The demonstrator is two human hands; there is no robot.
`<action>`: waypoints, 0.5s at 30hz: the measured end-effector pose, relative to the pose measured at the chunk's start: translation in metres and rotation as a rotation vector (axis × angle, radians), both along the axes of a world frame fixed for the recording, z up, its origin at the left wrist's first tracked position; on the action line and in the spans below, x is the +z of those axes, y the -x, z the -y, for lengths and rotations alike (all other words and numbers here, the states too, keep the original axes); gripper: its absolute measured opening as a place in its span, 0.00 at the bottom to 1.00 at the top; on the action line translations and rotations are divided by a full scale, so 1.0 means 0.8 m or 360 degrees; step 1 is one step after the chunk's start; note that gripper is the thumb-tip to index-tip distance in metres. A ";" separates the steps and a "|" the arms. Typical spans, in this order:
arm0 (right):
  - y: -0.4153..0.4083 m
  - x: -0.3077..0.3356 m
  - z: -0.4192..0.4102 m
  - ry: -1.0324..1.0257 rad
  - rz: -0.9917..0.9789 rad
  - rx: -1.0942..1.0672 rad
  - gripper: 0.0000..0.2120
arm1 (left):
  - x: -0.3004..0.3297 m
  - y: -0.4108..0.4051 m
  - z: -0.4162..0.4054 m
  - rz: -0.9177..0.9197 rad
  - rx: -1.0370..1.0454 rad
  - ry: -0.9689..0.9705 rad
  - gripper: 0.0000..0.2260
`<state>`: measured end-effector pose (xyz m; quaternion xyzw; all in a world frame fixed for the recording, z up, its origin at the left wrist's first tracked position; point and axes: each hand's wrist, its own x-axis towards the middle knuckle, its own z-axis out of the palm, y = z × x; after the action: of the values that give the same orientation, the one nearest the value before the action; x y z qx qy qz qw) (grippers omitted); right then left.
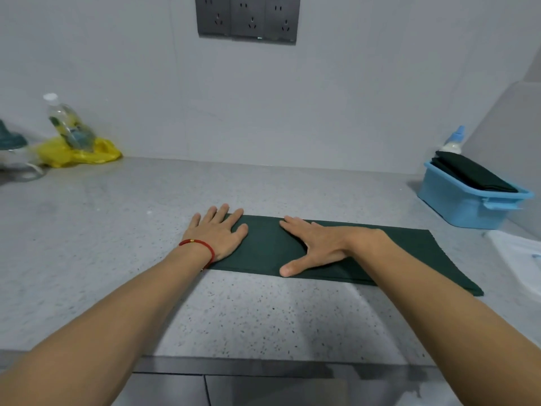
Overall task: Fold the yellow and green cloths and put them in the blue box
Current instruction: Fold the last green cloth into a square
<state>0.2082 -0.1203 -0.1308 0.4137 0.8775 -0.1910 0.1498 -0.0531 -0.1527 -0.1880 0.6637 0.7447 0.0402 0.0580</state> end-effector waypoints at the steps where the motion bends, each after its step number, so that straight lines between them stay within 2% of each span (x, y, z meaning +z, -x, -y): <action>1: 0.001 0.004 0.000 -0.0009 0.0037 0.0017 0.64 | 0.005 0.003 -0.001 0.0038 -0.0022 0.0025 0.29; 3: 0.005 0.009 0.000 -0.0005 0.0071 0.0025 0.64 | 0.021 0.015 -0.004 0.0122 -0.0061 -0.0001 0.26; 6: 0.002 0.010 0.006 0.0035 0.0081 0.0032 0.65 | 0.044 0.039 -0.002 0.0214 -0.0059 -0.0173 0.13; 8: -0.001 0.007 0.011 0.0051 0.0033 0.0062 0.65 | 0.055 0.053 0.005 0.0415 0.0011 -0.0124 0.06; 11: -0.002 0.005 0.018 0.0054 -0.0051 0.0072 0.64 | 0.068 0.066 0.021 0.0893 0.0014 0.0056 0.12; 15: 0.005 0.008 0.018 0.0041 0.0026 0.0034 0.67 | 0.081 0.073 0.041 0.1037 -0.0011 0.0252 0.22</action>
<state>0.2046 -0.1344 -0.1245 0.4039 0.8780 -0.1974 0.1642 -0.1111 -0.1853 -0.1229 0.6119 0.6857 0.1920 0.3444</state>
